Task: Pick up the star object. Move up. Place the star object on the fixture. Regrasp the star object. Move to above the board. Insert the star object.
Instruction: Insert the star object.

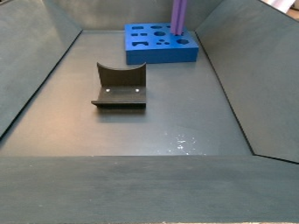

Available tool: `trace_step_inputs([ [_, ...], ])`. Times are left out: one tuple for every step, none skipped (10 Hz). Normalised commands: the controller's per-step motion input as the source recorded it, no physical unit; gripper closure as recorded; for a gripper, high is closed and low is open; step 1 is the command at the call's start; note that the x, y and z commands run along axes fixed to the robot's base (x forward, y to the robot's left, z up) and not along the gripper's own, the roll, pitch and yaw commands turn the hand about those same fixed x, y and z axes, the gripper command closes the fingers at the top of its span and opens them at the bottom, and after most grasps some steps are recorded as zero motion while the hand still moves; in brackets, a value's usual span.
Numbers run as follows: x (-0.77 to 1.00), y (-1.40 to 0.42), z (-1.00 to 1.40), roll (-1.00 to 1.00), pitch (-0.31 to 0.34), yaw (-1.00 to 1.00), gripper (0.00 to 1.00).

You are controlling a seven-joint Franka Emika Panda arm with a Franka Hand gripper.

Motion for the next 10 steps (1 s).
trace_step_inputs([
  [0.00, -0.10, 0.00, 0.50, 0.274, 0.23, 1.00],
  [0.15, -0.05, -0.21, 0.36, 0.266, 0.04, 1.00],
  [0.18, -0.01, -0.25, 0.10, 0.163, 0.00, 1.00],
  [0.20, -0.06, -0.46, 0.05, 0.104, -0.03, 1.00],
  [0.29, -0.13, -0.77, 0.12, 0.141, -0.07, 1.00],
  [0.38, -0.07, -0.84, 0.08, 0.103, -0.09, 1.00],
  [0.28, 0.00, -0.71, 0.00, 0.004, -0.12, 1.00],
  [0.05, 0.00, -0.26, -0.12, -0.036, -0.11, 1.00],
  [0.02, 0.00, -0.11, -0.09, -0.034, -0.05, 1.00],
  [0.00, 0.00, 0.00, 0.00, 0.000, 0.00, 1.00],
])
